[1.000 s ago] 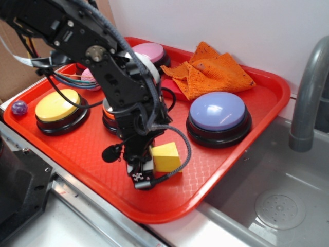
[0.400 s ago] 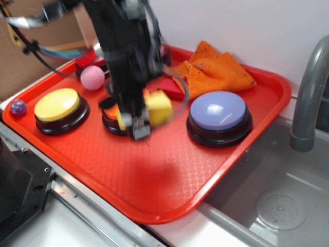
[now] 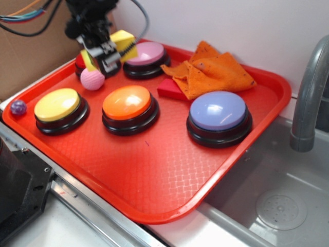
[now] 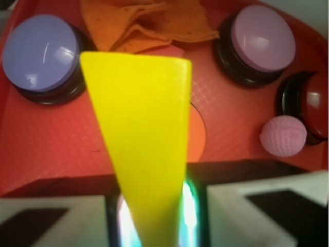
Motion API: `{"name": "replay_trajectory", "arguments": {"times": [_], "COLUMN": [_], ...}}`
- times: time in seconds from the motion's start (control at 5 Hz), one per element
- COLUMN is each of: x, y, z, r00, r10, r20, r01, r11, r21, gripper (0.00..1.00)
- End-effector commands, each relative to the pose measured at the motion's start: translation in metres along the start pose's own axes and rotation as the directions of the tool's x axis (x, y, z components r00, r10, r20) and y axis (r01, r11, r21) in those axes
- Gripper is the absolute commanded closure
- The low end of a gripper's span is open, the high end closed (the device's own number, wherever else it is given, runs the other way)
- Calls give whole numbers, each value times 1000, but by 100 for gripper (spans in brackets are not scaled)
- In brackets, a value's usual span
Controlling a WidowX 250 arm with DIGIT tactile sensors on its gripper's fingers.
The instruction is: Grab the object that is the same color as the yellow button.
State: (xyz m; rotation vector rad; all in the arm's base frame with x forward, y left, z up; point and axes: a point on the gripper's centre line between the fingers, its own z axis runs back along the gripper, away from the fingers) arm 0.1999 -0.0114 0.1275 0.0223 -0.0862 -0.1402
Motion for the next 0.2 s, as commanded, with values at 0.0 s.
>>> {"name": "replay_trajectory", "arguments": {"times": [0.0], "x": [8], "y": [17], "z": [27], "r00": [976], "r10": [-115], "r20": [-186], "r01": [119], "r11": [993], "r21": [8], "gripper": [32]}}
